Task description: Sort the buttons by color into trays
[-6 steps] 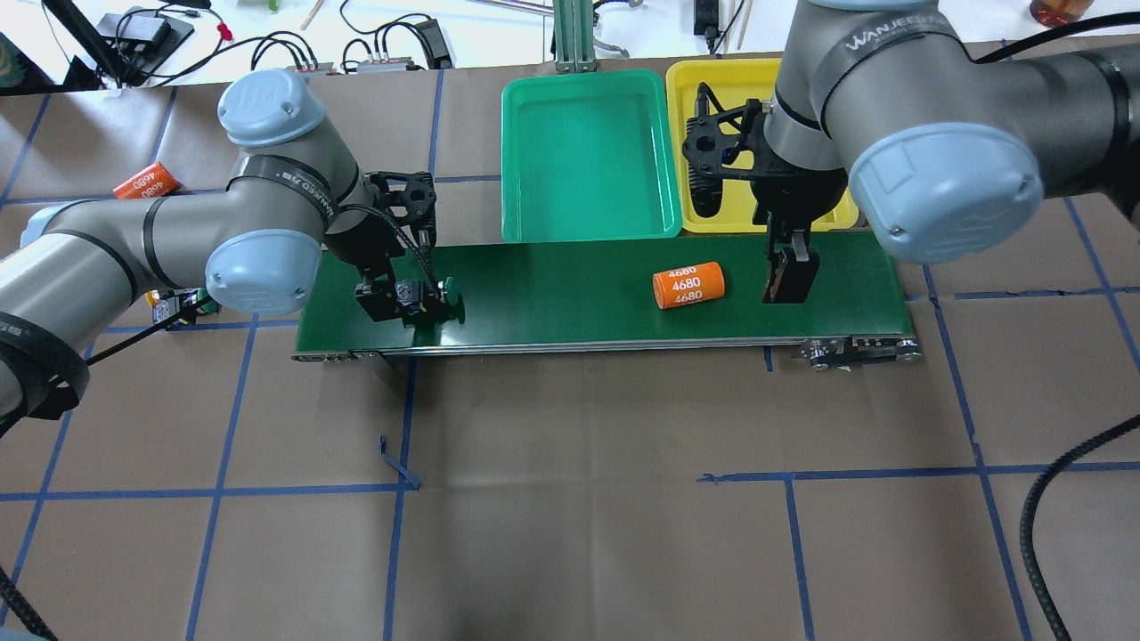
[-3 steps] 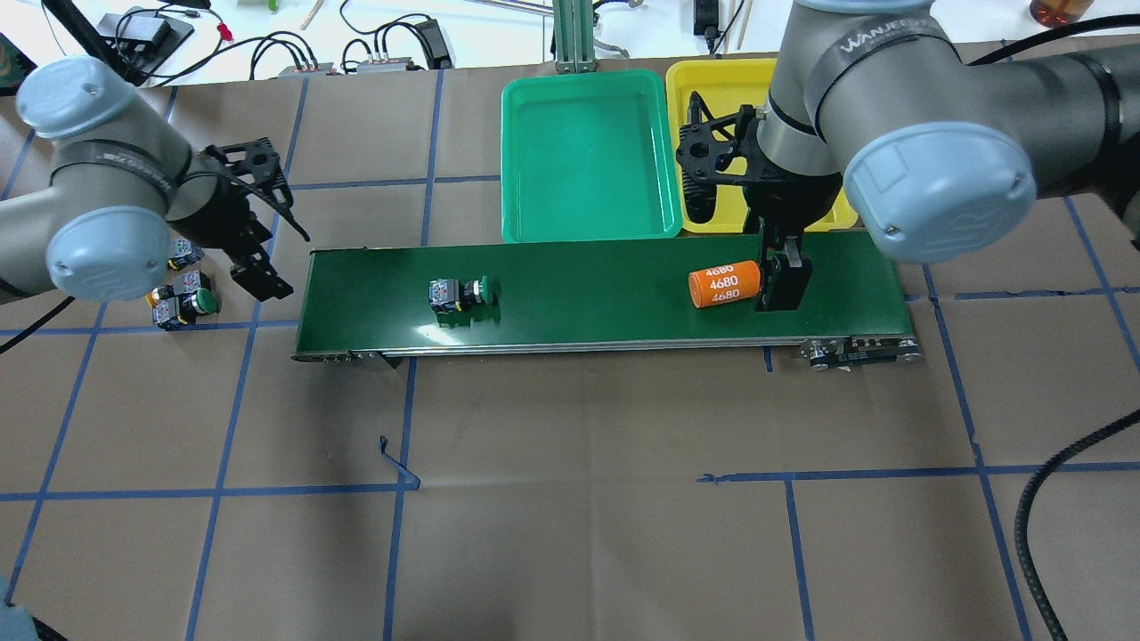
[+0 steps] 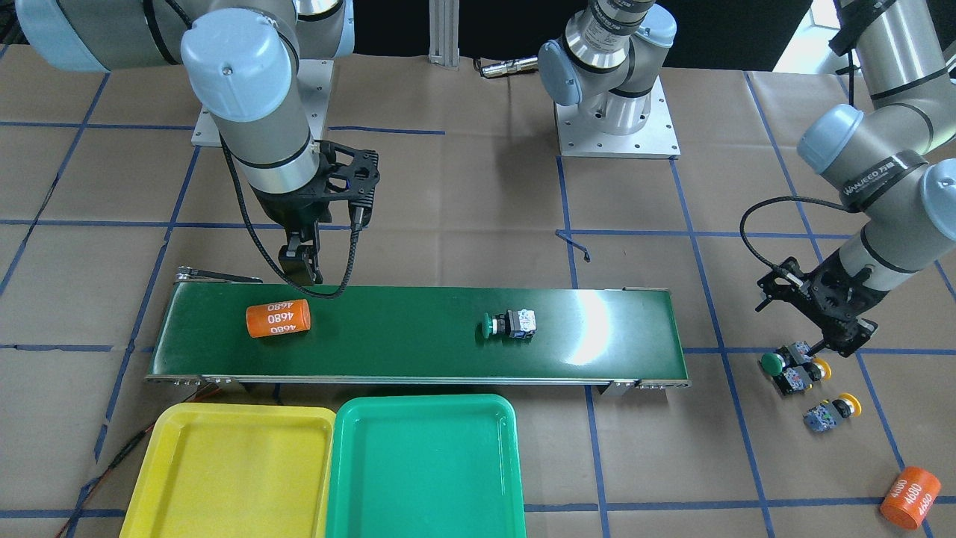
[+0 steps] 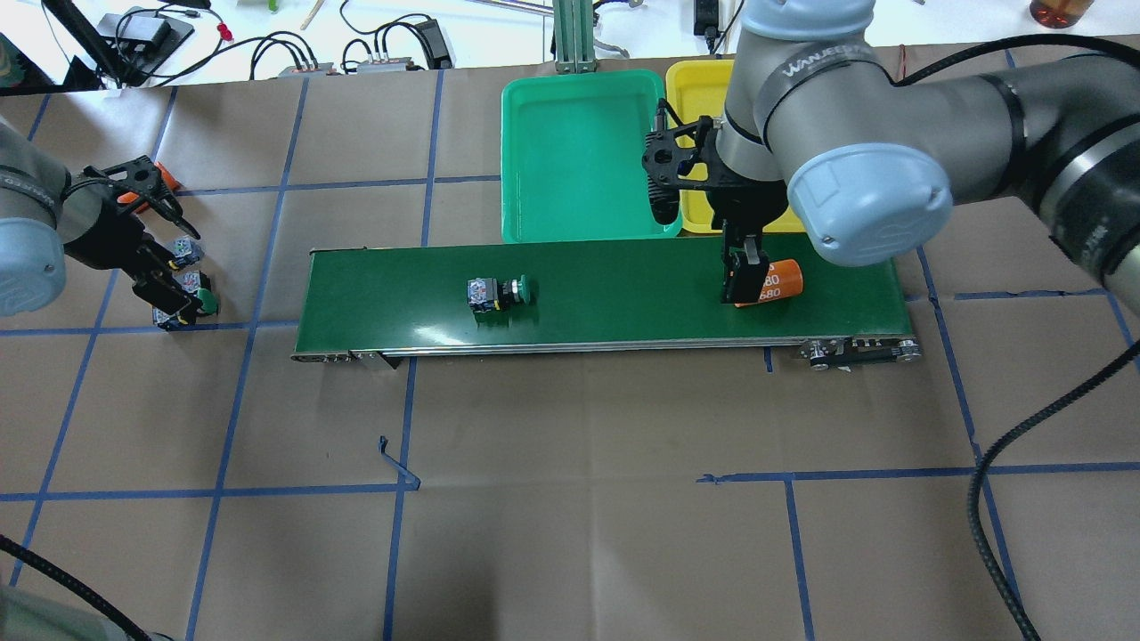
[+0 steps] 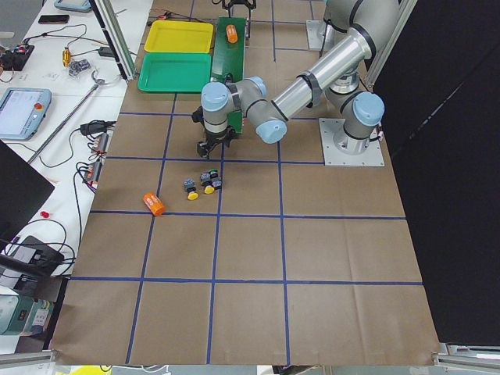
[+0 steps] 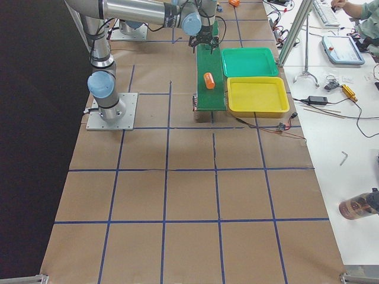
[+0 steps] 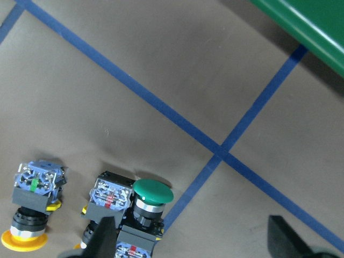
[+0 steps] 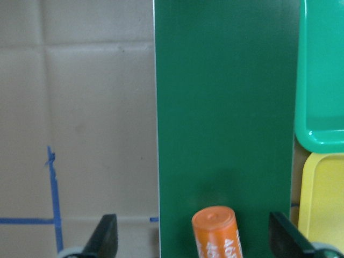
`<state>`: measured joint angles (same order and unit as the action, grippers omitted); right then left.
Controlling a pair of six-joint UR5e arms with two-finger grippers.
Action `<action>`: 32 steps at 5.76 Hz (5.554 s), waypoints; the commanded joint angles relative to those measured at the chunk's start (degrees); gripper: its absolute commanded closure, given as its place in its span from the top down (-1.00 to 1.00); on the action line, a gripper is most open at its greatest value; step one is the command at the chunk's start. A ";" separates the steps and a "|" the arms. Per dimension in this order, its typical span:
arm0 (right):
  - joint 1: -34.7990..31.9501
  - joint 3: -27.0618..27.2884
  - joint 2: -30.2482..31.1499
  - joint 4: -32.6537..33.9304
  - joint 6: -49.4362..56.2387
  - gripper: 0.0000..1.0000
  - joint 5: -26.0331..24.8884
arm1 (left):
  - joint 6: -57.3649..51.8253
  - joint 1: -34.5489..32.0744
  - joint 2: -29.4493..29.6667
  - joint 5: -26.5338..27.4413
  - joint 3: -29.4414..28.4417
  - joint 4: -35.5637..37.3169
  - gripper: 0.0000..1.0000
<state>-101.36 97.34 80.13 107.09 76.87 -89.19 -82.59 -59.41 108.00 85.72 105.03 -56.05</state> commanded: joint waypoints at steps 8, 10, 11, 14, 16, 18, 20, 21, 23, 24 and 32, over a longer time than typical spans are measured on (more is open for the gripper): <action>-9.84 -2.86 -15.97 15.43 -9.49 0.56 -4.90 | -1.25 0.43 6.61 0.59 1.58 5.25 0.96; -6.40 -0.75 -15.44 15.17 -7.01 0.04 -5.11 | -1.25 0.52 7.66 0.59 1.15 5.34 0.96; -6.05 -0.57 -15.35 14.73 -6.91 -0.25 -5.20 | -1.69 0.69 7.75 0.59 0.53 5.60 0.96; -3.94 -1.35 -12.03 15.60 -4.27 -0.85 -8.45 | -1.78 0.78 9.07 0.59 0.17 6.13 0.96; -4.20 -8.26 -16.81 19.73 -6.37 -0.84 -7.75 | -1.61 0.61 9.07 0.07 1.57 6.13 0.96; -4.72 -20.80 -28.22 20.70 -9.10 -0.72 -5.31 | -1.87 0.61 7.67 0.15 3.68 6.13 0.96; -5.16 -26.32 -31.53 19.65 -11.83 0.99 -0.54 | -3.18 0.96 8.27 0.24 3.08 6.48 0.96; -5.08 -26.49 -30.05 16.51 -11.83 1.00 -1.15 | -5.54 0.96 8.63 0.67 2.21 7.44 0.96; -4.81 -25.45 -22.42 0.73 -11.75 1.00 -1.51 | -10.74 0.96 8.63 1.20 1.58 7.19 0.80; -4.73 -25.36 -20.21 -5.17 -11.75 1.00 -1.51 | -12.66 0.96 8.19 1.90 1.58 7.27 -0.35; -4.46 -10.94 -6.74 -8.31 -1.73 1.00 -1.42 | -1.69 -20.08 -6.04 4.63 0.09 -6.60 -1.00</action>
<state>-105.85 85.99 73.21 98.00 74.26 -90.64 -84.37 -74.50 103.02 90.03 105.38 -61.21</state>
